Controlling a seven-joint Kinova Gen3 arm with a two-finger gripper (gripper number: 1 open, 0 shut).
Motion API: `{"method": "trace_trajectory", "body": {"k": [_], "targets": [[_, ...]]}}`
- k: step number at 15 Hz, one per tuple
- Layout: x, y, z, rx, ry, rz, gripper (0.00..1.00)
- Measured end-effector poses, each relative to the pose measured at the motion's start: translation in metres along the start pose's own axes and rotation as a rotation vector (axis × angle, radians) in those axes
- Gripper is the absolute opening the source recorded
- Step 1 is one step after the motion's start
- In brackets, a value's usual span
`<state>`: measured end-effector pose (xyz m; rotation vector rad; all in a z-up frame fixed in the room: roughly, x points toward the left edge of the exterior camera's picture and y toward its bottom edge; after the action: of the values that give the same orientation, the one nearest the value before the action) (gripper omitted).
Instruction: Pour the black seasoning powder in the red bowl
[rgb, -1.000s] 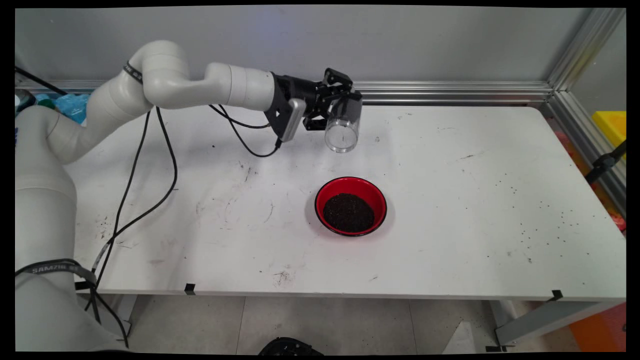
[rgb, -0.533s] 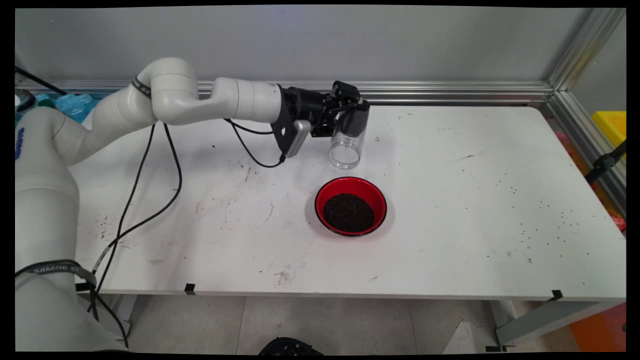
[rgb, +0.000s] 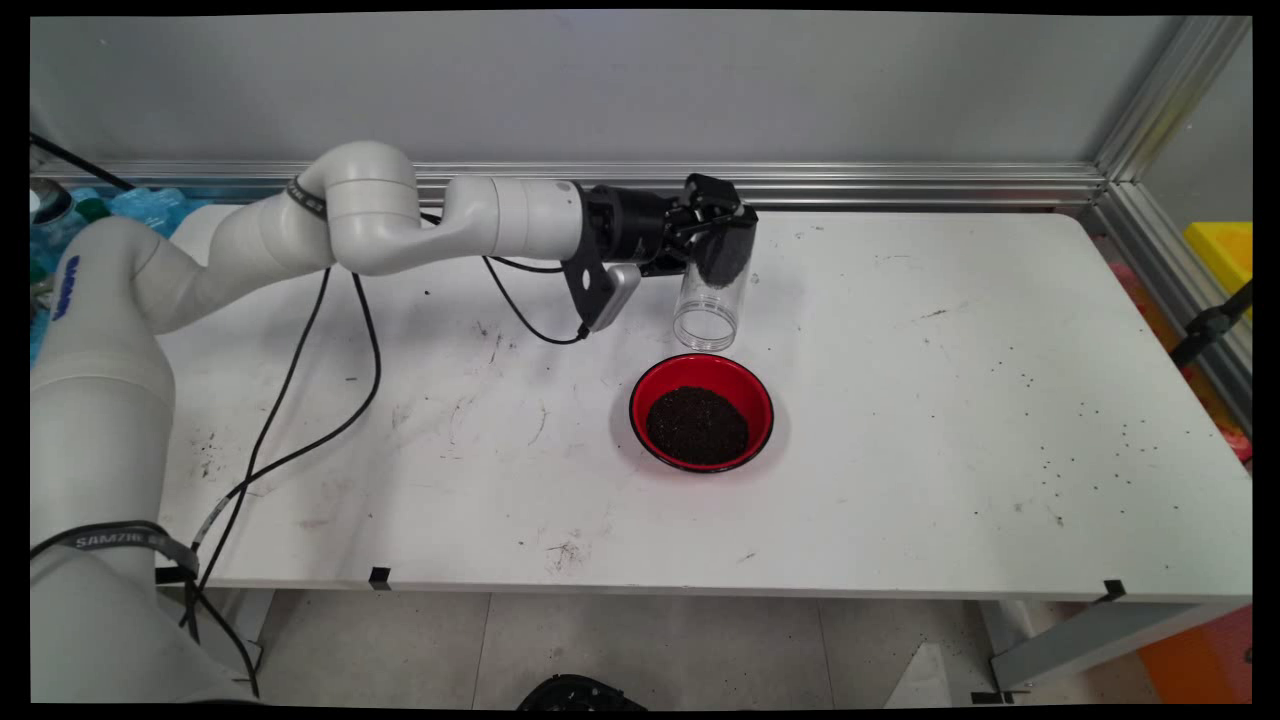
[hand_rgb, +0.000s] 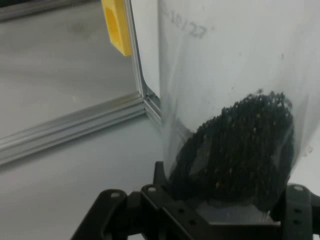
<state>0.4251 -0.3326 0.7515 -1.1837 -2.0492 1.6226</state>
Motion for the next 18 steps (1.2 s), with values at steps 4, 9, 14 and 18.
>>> {"method": "trace_trajectory", "body": {"k": [4,9,14,18], "targets": [[0.005,0.002,0.006,0.011,-0.021,0.049,0.00],[0.014,0.006,0.009,0.012,-0.032,0.117,0.00],[0.022,0.011,0.007,0.012,-0.036,0.186,0.00],[0.028,0.012,0.005,0.017,-0.041,0.243,0.00]]}}
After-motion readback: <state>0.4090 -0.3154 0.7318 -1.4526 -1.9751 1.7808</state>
